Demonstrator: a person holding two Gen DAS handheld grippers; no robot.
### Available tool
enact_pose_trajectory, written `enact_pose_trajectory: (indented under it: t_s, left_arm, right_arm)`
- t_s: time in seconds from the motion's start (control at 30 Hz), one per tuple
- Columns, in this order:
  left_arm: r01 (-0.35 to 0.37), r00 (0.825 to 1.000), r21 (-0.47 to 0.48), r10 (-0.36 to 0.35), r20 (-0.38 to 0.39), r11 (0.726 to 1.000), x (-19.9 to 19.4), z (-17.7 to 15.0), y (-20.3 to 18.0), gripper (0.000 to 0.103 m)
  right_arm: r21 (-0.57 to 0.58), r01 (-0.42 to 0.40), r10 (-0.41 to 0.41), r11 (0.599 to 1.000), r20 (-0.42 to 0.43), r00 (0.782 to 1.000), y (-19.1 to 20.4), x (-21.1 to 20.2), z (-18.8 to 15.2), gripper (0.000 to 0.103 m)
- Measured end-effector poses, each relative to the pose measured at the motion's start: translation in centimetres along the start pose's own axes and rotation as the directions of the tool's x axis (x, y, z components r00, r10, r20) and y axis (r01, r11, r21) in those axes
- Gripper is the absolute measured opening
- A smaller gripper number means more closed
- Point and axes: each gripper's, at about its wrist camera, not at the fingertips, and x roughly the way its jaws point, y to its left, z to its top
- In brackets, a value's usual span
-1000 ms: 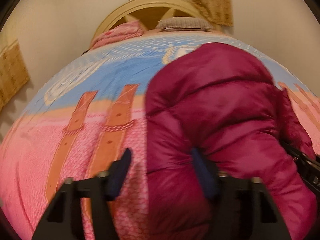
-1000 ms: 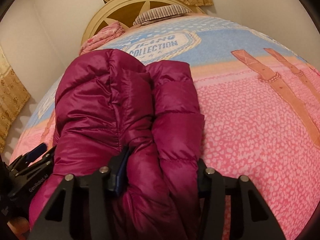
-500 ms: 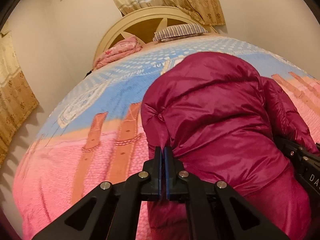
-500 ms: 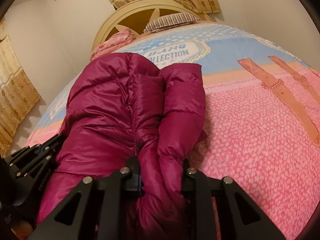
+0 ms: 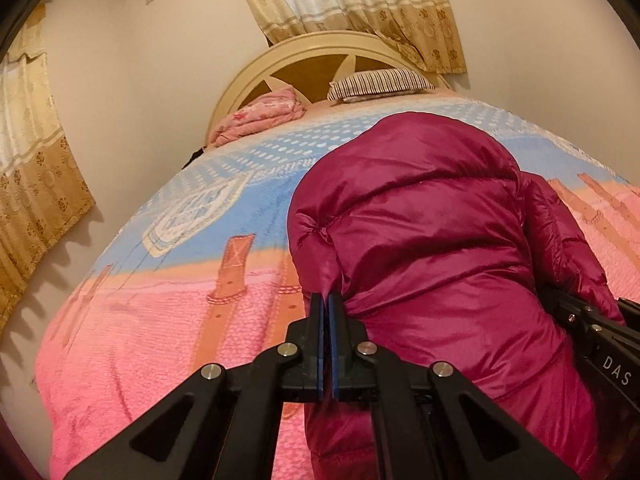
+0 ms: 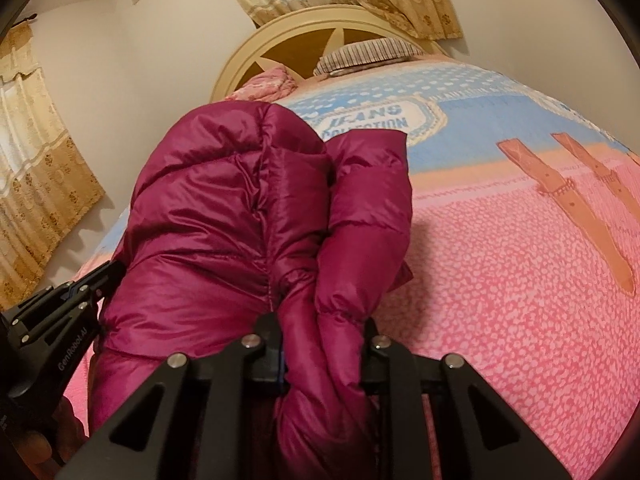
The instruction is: Fold large clothes
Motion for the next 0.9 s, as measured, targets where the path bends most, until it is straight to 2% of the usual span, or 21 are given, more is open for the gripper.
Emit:
enact_pose_trajectory:
  t_s: [0.47, 0.9]
  left_arm:
    - [-0.061, 0.998, -0.105, 0.062, 0.01, 0.993, -2.9, -0.9, 7.3, 0.001]
    - [-0.154, 0.988, -0.195, 0.153, -0.021, 0.969, -2.9, -3.0, 14.9, 0.001]
  right_arm:
    - [-0.094, -0.103, 0.104, 0.99, 0.005, 0.995, 5.8, 0.2, 1.5, 0.022]
    - [-0.19, -0.173, 0.168, 0.966, -0.042, 0.985, 10.8, 2.7, 1.2, 0.022]
